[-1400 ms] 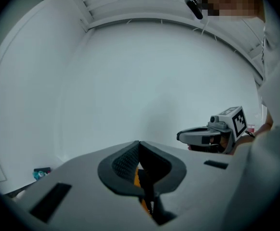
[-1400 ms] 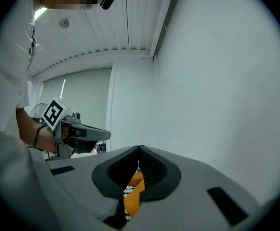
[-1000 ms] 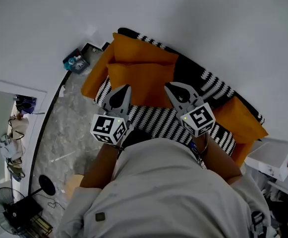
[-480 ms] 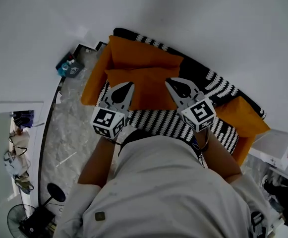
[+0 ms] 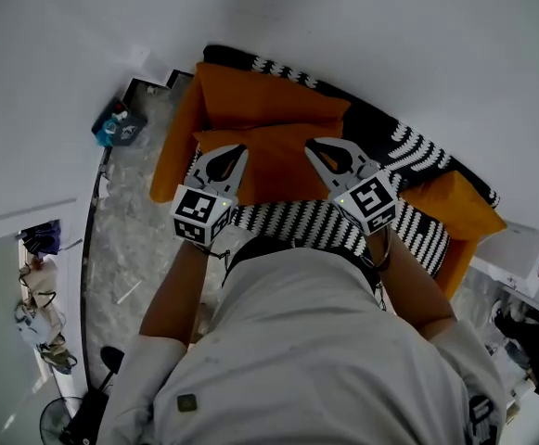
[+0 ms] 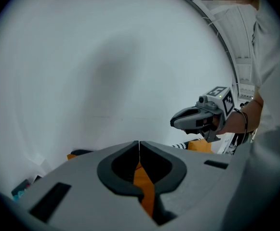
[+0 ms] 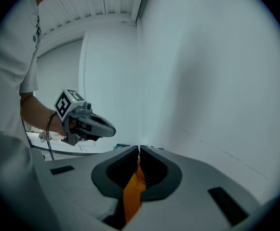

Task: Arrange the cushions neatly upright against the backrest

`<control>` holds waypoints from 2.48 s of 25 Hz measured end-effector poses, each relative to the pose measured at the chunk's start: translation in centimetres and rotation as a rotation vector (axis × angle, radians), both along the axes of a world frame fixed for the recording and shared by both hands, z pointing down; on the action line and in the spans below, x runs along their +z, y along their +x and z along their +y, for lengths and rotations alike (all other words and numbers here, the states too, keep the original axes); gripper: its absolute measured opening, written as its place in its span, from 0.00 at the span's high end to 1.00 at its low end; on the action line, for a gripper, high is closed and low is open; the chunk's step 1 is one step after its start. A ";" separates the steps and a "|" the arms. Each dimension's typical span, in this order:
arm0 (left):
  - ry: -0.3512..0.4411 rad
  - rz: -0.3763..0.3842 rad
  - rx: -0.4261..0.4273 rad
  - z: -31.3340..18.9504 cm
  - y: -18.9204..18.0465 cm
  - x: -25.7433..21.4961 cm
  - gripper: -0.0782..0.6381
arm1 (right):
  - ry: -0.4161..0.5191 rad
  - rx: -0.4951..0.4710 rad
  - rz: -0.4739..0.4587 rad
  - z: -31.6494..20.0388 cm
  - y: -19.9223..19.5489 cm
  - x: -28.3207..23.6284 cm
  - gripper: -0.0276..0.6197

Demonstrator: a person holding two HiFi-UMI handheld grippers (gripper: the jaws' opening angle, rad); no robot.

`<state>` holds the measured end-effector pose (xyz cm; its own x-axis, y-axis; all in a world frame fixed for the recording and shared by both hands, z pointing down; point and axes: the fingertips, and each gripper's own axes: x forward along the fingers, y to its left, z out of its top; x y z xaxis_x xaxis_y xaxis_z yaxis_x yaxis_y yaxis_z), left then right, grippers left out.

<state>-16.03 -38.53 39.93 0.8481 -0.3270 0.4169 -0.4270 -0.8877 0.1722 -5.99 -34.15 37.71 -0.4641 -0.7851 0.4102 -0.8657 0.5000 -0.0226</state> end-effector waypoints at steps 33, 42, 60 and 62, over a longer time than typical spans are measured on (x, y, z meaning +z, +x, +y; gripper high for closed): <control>-0.093 -0.384 0.339 -8.2 0.1 21.0 0.63 | -0.405 -0.171 0.320 -7.7 2.8 23.3 0.64; -0.145 -0.500 0.446 -9.2 0.0 27.5 0.60 | -0.530 -0.255 0.425 -7.7 4.5 30.3 0.61; -0.223 -0.744 0.649 -11.2 -1.2 39.6 0.51 | -0.684 -0.360 0.495 -8.2 5.8 39.1 0.59; -0.236 -0.738 0.660 -11.5 -0.8 40.3 0.51 | -0.700 -0.367 0.504 -8.1 6.0 39.9 0.59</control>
